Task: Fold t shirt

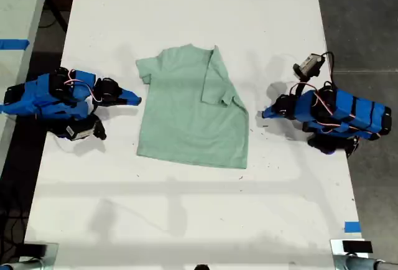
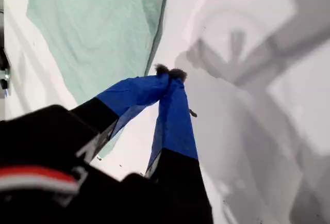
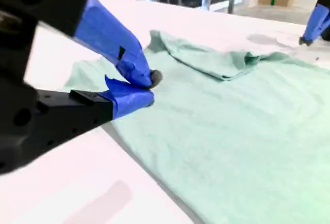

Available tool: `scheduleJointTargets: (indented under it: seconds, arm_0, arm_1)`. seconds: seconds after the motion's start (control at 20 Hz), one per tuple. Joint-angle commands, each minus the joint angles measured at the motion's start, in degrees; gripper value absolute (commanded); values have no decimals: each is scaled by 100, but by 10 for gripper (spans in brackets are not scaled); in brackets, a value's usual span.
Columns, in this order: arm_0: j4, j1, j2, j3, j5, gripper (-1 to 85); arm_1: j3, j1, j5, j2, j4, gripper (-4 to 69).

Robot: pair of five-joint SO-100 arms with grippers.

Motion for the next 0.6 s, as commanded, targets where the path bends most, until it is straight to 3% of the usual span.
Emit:
scheduleJointTargets:
  seconds: [0.0,0.05,0.15,0.3,0.55]
  arm_0:
    - [44,-1354,-1389,-1600,1354,-3]
    - [35,-1942,-2514,-2241,1969,18]
    - [-237,-2786,-4641,-3120,2988,143]
    - [-492,-3542,-7646,-4597,4122,208]
    - [-185,-3885,-10538,-6583,4474,197]
  arm_1:
    - [290,18,-88,79,-193,-15]
    - [290,9,-88,79,-193,-15]
    - [290,9,-97,79,-193,-15]
    - [290,0,-132,79,-193,-15]
    - [290,-9,-185,79,-202,-15]
